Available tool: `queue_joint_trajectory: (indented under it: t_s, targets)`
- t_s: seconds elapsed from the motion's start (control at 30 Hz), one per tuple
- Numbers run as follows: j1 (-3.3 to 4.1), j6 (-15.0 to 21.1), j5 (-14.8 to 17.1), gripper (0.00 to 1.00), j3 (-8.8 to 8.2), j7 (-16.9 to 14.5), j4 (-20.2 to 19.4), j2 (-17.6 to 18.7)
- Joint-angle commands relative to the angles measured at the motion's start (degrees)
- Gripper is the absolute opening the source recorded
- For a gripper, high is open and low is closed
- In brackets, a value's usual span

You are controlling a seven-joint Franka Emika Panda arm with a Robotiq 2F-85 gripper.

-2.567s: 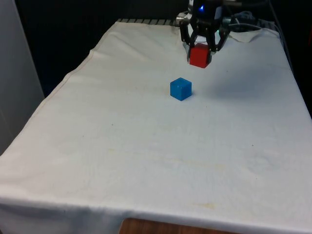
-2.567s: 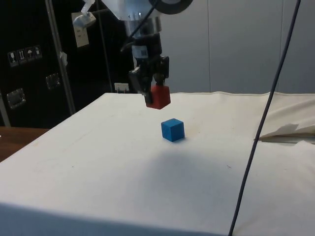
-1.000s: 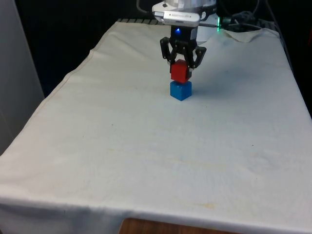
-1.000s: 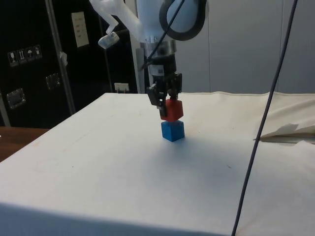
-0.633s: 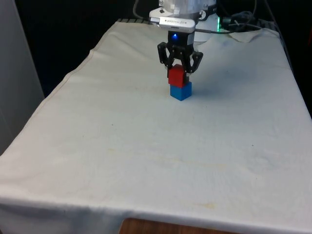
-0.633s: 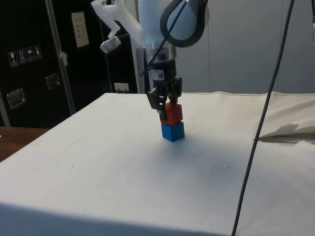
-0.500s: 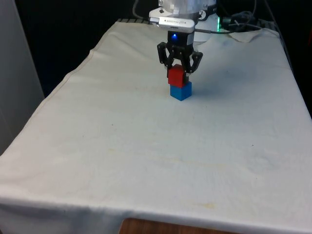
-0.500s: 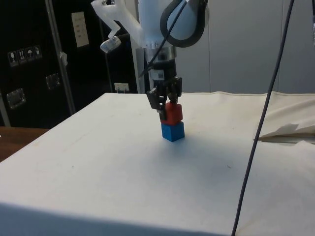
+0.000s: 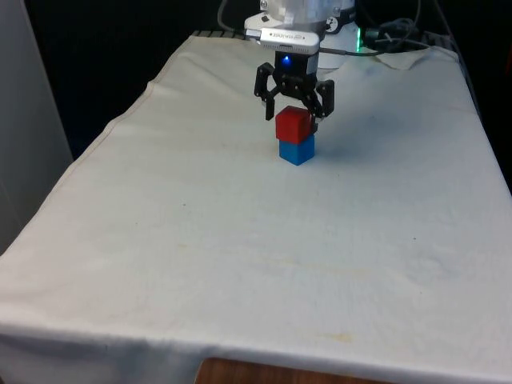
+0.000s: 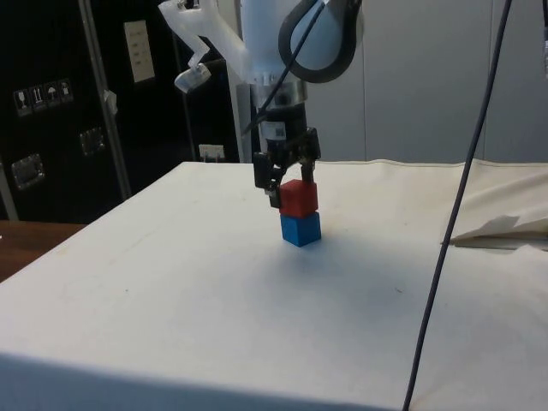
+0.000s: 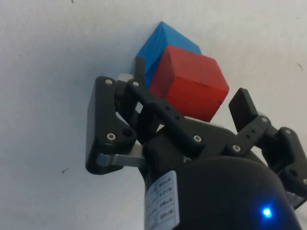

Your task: Stack the two cubes.

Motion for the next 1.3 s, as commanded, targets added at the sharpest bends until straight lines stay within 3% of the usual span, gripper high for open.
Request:
queue_joint_trajectory:
  t_s: [0.0, 0.23, 0.27, 0.3, 0.6, 0.83, 1.27]
  targets:
    - [-0.11, 0.34, 0.34, 1.0, 0.17, -0.29, -0.11, -0.06]
    - [0.17, -1.72, 0.06, 1.0, 0.17, 0.0, -0.46, -2.58]
    - [0.06, -0.86, 0.0, 1.0, 0.11, 0.0, -0.06, -1.32]
    - [0.23, -2.64, 0.0, 1.0, 0.29, 0.06, -0.46, -3.5]
    - [0.23, -6.19, -0.17, 1.0, 0.92, -0.34, 0.11, -6.76]
    - [0.29, -9.85, 0.0, 1.0, 1.49, -3.38, 1.49, -9.22]
    - [0.23, -11.23, -0.17, 1.0, 1.43, -8.37, 1.89, -11.52]
